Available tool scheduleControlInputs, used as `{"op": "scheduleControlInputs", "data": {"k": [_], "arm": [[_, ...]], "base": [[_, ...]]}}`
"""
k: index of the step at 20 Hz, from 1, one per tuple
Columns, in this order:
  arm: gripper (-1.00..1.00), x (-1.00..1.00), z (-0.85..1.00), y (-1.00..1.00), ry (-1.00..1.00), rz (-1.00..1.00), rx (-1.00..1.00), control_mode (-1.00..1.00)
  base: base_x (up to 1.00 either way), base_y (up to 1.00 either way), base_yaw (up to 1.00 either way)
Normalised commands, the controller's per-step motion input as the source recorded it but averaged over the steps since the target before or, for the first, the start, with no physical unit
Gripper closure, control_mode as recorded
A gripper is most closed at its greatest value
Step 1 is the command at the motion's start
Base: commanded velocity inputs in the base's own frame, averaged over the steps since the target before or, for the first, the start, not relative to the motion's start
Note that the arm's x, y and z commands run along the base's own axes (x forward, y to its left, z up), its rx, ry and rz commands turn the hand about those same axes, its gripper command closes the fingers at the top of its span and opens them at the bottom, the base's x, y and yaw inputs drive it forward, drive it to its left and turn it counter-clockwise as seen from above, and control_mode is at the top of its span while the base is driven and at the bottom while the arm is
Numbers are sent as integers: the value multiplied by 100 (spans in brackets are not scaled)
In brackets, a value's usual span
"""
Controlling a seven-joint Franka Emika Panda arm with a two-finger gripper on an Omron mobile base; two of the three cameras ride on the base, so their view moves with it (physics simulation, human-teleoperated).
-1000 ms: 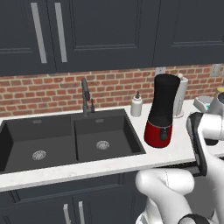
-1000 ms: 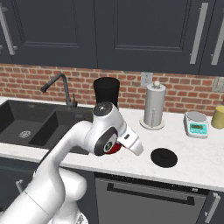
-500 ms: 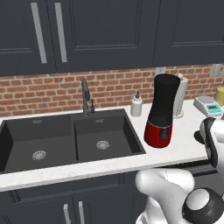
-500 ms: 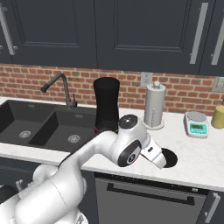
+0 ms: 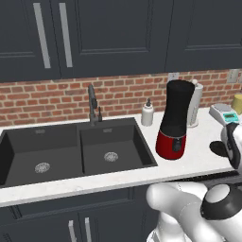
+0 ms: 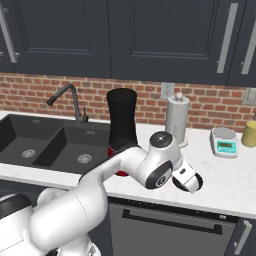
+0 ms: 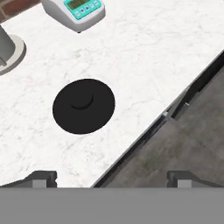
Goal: Close the lid blender by securely placing the lid on top.
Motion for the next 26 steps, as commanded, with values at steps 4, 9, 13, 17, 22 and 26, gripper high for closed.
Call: {"op": "scheduleControlInputs", "data": {"k": [4,9,13,17,22,26], "arm": [[-100,33,0,-5,0,0,3,-100],[-100,36,-14,0,3,2,1,-100],[-100,16,-21,-11,0,9,2,-100],[-100,13,-22,-22,0,10,2,-100],[-100,16,-15,-26,4,9,3,-100],[-100,25,-14,-4,9,7,0,-100]], "base": [[0,0,0],[0,0,0],[0,0,0],[0,0,0],[0,0,0],[0,0,0]]}}
